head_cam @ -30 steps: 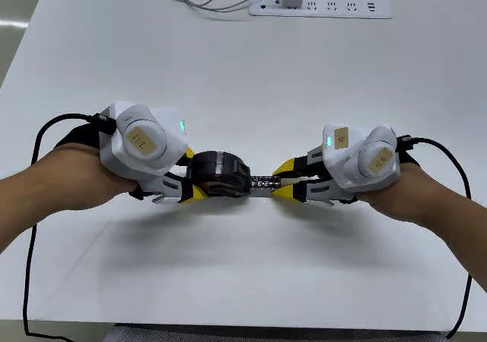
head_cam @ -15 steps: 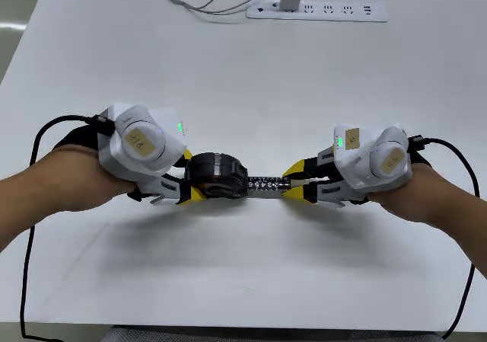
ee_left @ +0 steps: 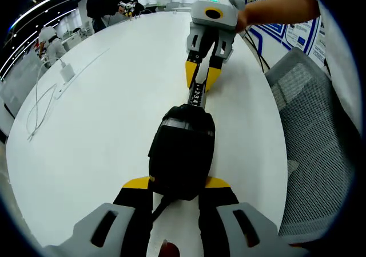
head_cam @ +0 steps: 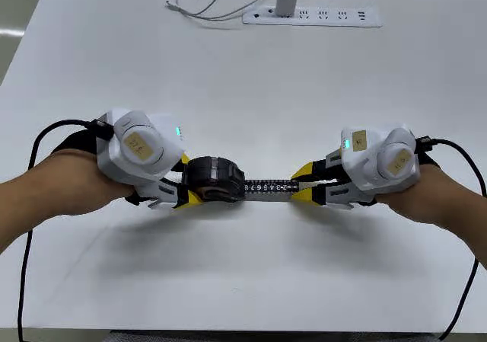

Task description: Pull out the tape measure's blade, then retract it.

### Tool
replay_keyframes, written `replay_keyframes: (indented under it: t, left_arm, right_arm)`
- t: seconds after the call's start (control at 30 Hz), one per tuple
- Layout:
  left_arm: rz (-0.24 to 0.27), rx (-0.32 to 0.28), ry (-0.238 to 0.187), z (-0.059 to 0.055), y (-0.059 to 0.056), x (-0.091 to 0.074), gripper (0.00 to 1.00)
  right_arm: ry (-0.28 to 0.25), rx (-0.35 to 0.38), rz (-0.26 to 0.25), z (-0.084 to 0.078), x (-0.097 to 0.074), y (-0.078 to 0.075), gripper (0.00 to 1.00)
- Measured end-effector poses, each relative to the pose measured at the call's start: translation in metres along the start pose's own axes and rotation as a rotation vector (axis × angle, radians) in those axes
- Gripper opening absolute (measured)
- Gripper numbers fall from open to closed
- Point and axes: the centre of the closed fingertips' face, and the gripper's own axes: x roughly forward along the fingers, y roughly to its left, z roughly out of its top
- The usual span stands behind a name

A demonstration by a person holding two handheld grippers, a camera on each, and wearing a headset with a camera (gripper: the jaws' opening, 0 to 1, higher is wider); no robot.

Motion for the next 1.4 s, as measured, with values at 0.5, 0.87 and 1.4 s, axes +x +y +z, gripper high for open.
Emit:
replay_keyframes:
  t: [0.5, 0.87, 1.4]
  left_arm:
    - [0.003, 0.003, 0.002, 0.000, 0.000, 0.000, 0.25]
    - [0.003, 0.005, 0.002, 0.001, -0.001, 0.000, 0.25]
    - [0.003, 0.004, 0.000, 0.001, -0.001, 0.000, 0.25]
  right_arm:
    - [0.061, -0.003, -0.004, -0.014, -0.013, -0.001, 0.08]
    - [0.101, 0.000, -0.007, -0.024, -0.023, -0.002, 0.08]
    - [0.142, 0.011, -0.019, -0.041, -0.037, -0.005, 0.08]
